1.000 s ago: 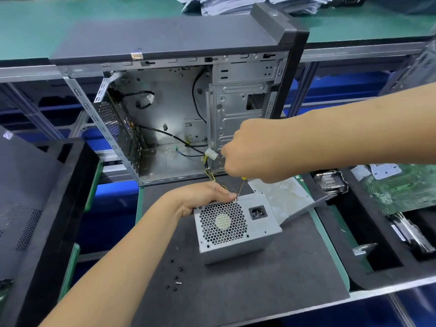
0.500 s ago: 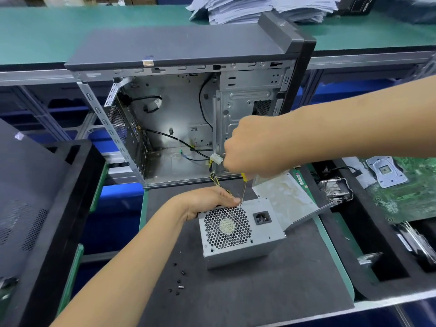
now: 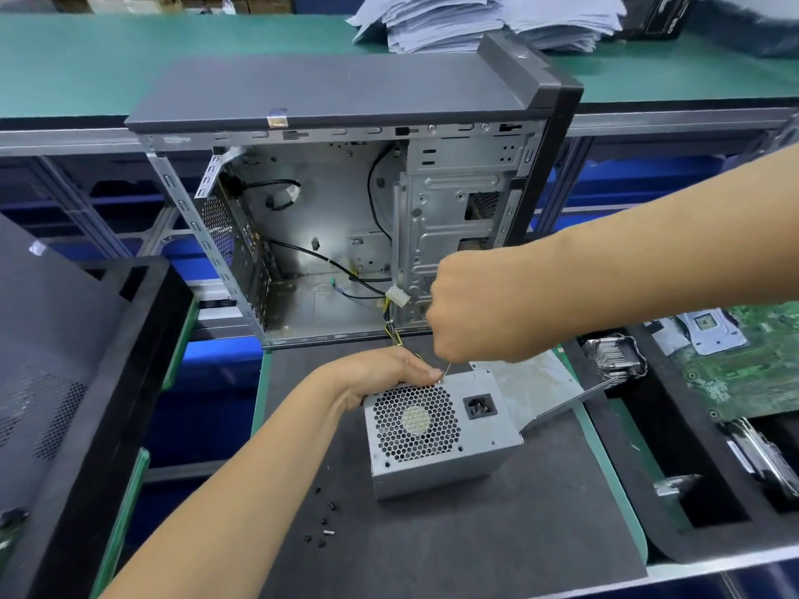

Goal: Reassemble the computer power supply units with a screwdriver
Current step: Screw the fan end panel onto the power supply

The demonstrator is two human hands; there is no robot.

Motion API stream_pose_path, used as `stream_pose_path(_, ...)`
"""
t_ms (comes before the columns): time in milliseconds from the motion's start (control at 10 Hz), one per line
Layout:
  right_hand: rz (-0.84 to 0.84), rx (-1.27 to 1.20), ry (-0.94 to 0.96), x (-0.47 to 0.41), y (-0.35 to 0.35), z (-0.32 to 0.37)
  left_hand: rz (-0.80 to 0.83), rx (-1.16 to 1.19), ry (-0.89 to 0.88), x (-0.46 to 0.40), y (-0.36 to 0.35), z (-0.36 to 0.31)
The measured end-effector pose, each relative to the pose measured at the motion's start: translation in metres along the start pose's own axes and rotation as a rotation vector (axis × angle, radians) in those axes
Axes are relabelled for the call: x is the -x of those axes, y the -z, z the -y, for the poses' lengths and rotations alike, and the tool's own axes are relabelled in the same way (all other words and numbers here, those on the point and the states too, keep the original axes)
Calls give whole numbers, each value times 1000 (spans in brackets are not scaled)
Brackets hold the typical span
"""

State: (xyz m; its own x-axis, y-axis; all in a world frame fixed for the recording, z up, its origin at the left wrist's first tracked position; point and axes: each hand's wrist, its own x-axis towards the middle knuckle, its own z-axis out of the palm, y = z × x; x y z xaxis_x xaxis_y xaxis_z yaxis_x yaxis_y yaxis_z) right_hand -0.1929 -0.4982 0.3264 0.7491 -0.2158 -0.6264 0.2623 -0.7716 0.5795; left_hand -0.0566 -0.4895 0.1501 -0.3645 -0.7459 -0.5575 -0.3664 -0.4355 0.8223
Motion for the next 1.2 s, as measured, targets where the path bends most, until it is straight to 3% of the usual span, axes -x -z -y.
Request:
stream_pose_path(100, 564, -1118, -433, -18, -11, -11, 20, 35, 21, 1, -1, -1)
stream_pose_path(200, 802, -1913, -707, -15, -27, -29, 0, 40, 27, -1, -1, 2)
stream_pose_path(300, 662, -1499, -483, -6, -24, -26, 24, 38, 25, -1, -1, 1)
stream_pose_path(400, 121, -345, -14, -3, -11, -13, 24, 19, 16, -1, 0, 0)
stream_pose_path(500, -222, 377, 320, 9, 10, -9, -1, 18, 27, -1, -1, -1)
stream_pose_path(600, -53, 211, 283, 1, 18, 6, -15, 7, 27, -3, 0, 2)
stream_pose_path(700, 362, -810, -388, -28, 12, -9, -32, -20, 25, -4, -2, 4)
stream_pose_path(800, 737, -1694, -722, -27, -6, -39, -19, -1, 20, -3, -3, 7)
stream_pose_path(900, 667, -1467, -498, -12, -14, -38, -11, 44, 39, 0, -1, 3)
stream_pose_path(1000, 219, -433, -91, -6, -2, -22, -31, 7, 43, 0, -2, 0)
stream_pose_path(1100, -265, 293, 206, 5, 6, -12, -24, 13, -6, 3, -3, 0)
stream_pose_path(1200, -141, 259, 156, 9, 13, -2, -24, 11, 1, 3, -4, -2)
